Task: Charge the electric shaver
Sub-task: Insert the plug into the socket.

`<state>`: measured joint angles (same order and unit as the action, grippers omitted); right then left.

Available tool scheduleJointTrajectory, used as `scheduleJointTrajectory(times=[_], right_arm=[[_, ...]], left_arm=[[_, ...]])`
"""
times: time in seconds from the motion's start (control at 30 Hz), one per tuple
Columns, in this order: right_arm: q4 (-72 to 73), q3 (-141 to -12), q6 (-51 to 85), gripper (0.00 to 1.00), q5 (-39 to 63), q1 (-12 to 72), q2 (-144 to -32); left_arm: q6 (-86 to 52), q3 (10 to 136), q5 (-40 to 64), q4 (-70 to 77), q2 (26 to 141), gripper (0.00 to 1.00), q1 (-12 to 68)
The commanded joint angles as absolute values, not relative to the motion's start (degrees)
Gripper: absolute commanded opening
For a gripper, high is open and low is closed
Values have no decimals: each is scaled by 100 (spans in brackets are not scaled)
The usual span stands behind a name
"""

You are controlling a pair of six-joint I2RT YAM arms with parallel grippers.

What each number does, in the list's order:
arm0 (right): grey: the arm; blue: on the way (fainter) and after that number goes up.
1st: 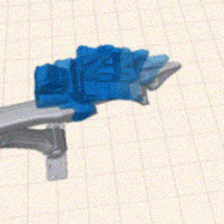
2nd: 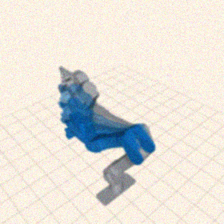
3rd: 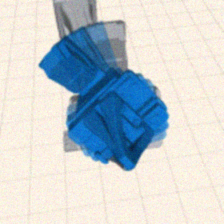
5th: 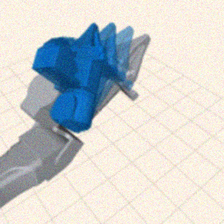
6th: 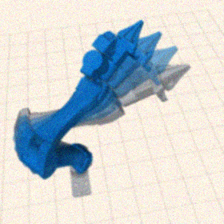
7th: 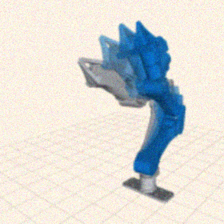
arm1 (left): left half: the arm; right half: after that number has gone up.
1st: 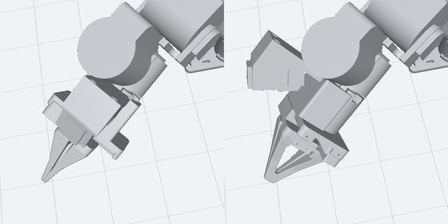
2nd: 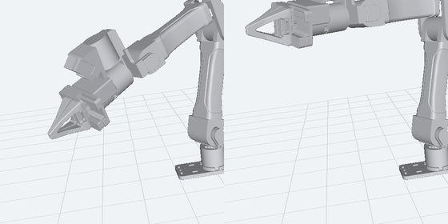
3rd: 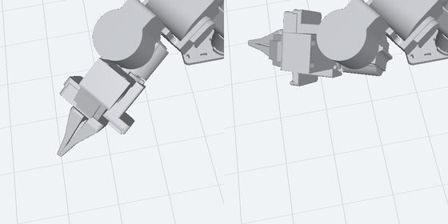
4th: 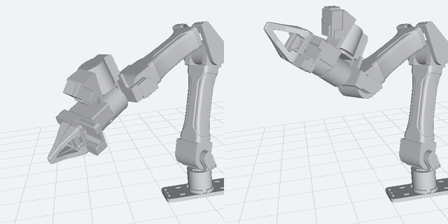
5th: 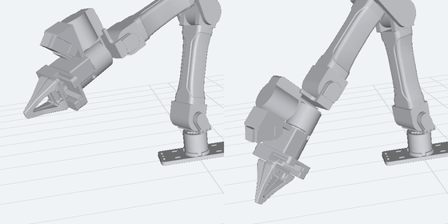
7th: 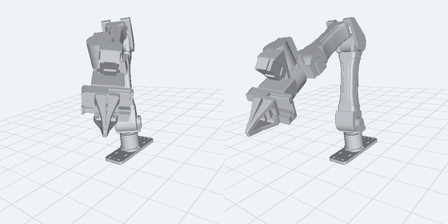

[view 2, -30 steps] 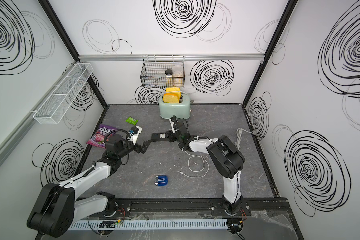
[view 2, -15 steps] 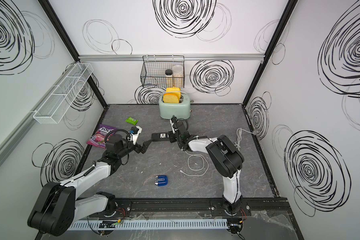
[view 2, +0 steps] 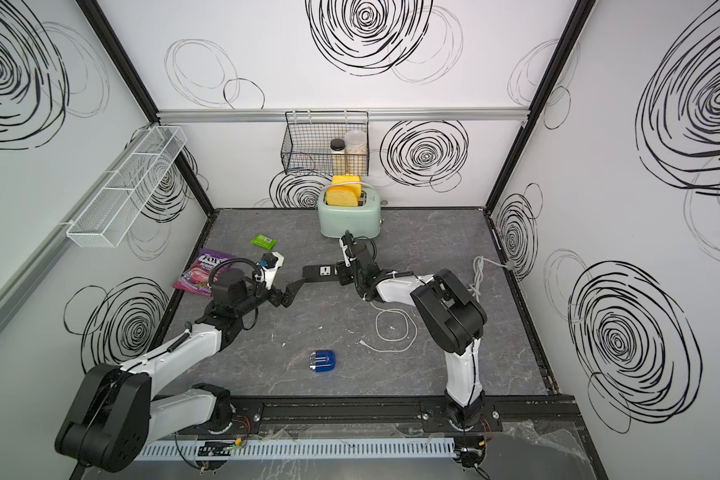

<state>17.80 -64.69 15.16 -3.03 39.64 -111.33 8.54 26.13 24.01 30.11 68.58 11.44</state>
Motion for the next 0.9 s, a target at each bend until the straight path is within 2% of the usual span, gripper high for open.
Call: scheduleJointTrajectory(times=[0.0, 0.87], right_arm=[[1649, -6585, 1353, 0, -244, 4025, -11337], [1791, -6736, 1074, 0, -299, 4069, -11249]], left_arm=[[804, 2601, 2479, 3269, 6877, 97, 1077], [774, 2593, 2505, 3296, 6833, 97, 1050]])
